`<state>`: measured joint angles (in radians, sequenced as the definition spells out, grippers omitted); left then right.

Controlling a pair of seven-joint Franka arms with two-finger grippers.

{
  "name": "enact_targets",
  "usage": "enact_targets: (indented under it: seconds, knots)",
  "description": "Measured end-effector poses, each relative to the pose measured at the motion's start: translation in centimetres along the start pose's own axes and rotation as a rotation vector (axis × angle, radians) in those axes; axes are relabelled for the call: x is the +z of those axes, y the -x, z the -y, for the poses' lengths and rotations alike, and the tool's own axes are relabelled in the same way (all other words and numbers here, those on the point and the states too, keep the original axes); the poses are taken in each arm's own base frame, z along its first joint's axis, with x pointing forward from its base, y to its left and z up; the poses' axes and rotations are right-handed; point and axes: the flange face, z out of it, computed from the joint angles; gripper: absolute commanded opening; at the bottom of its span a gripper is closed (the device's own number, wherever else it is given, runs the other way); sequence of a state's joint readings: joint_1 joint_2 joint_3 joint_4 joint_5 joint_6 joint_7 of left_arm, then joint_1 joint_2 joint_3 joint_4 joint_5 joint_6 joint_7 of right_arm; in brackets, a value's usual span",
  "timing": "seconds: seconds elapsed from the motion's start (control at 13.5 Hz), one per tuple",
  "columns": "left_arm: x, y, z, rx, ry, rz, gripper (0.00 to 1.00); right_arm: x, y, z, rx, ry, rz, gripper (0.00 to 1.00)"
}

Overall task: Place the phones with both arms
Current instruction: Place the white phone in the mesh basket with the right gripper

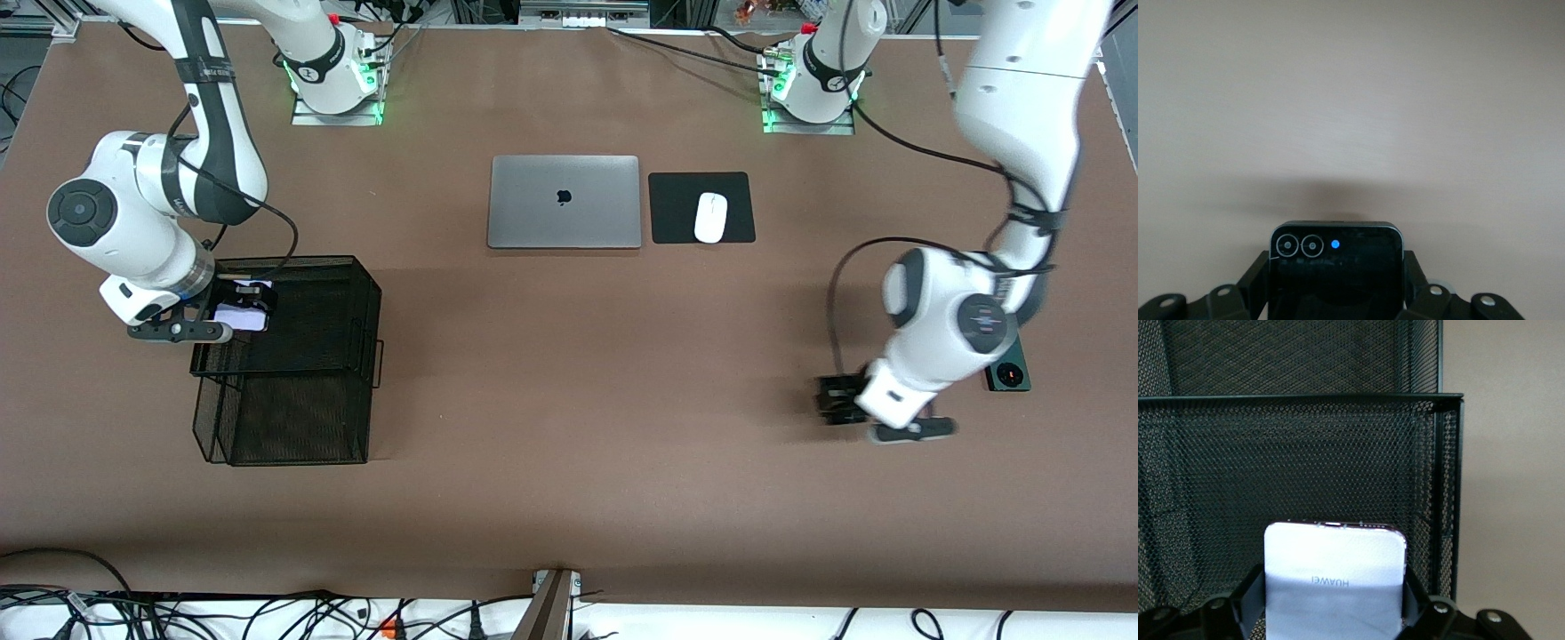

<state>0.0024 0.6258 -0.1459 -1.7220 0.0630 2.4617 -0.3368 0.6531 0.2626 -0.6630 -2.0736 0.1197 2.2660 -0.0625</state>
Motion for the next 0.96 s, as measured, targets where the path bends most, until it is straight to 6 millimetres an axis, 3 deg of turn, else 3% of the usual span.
enact_targets:
  seconds: [0.3,0.52,0.74,0.82,0.89,0.96]
  knots:
    - [0.1,4.0,-11.0,-0.133,0.010,0.023,0.00,1.2,0.1,-1.3,-0.030,-0.145,-0.010,0.00]
    - [-0.1,6.2,-18.2,-0.211,0.001,0.052,0.00,2.0,-0.1,-2.3,-0.034,-0.142,-0.019,0.00]
    - [0.6,9.1,-25.9,-0.175,0.022,0.050,0.00,2.0,-0.2,-2.3,-0.034,-0.138,-0.026,0.00]
    - [1.0,10.4,-28.4,-0.147,0.032,0.047,0.00,2.0,-0.3,-2.4,-0.034,-0.137,-0.028,0.29]
    - [1.5,11.4,-30.5,-0.120,0.041,0.043,0.00,2.0,-0.3,-2.4,-0.033,-0.136,-0.029,0.69]
    - [2.0,12.3,-32.5,-0.094,0.048,0.034,0.00,2.0,-0.3,-2.5,-0.031,-0.135,-0.029,0.77]
